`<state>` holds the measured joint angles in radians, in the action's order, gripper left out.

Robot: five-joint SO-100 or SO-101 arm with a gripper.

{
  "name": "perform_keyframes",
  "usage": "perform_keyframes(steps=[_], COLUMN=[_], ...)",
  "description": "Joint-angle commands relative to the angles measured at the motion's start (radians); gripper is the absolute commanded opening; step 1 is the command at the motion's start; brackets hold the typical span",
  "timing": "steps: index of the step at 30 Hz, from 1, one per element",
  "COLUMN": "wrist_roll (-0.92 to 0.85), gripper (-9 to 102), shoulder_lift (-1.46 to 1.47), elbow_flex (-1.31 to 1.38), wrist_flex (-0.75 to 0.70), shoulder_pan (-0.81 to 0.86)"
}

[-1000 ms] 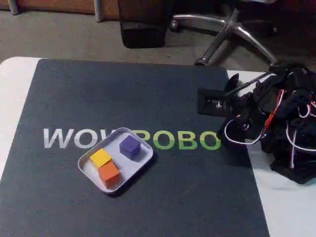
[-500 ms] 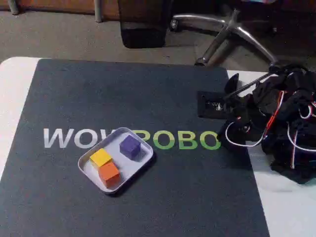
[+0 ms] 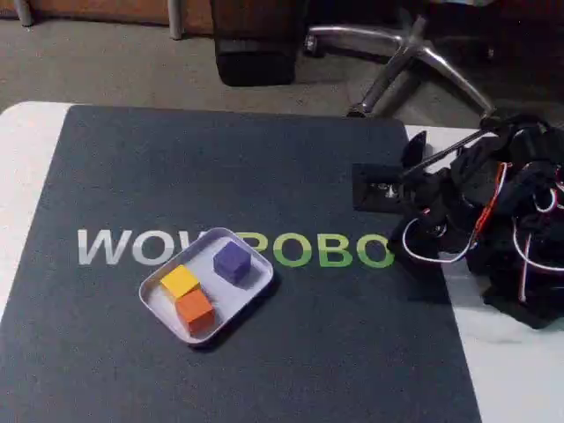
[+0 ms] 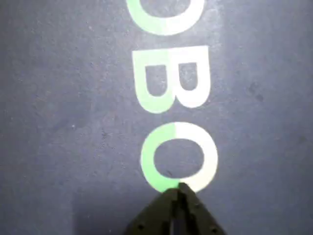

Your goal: Move blocks one by one until all three blocks are in the tray.

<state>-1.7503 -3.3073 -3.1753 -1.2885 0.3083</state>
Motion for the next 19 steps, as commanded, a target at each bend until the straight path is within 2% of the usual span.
perform_keyframes(steps=[1, 19], wrist_roll=[-0.006, -0.006], gripper=[-4, -4], shoulder_lift=[-0.002, -0.002], elbow_flex=[0.005, 0.005], wrist_flex=[0.000, 0.000], shoulder_pan=[0.003, 0.011])
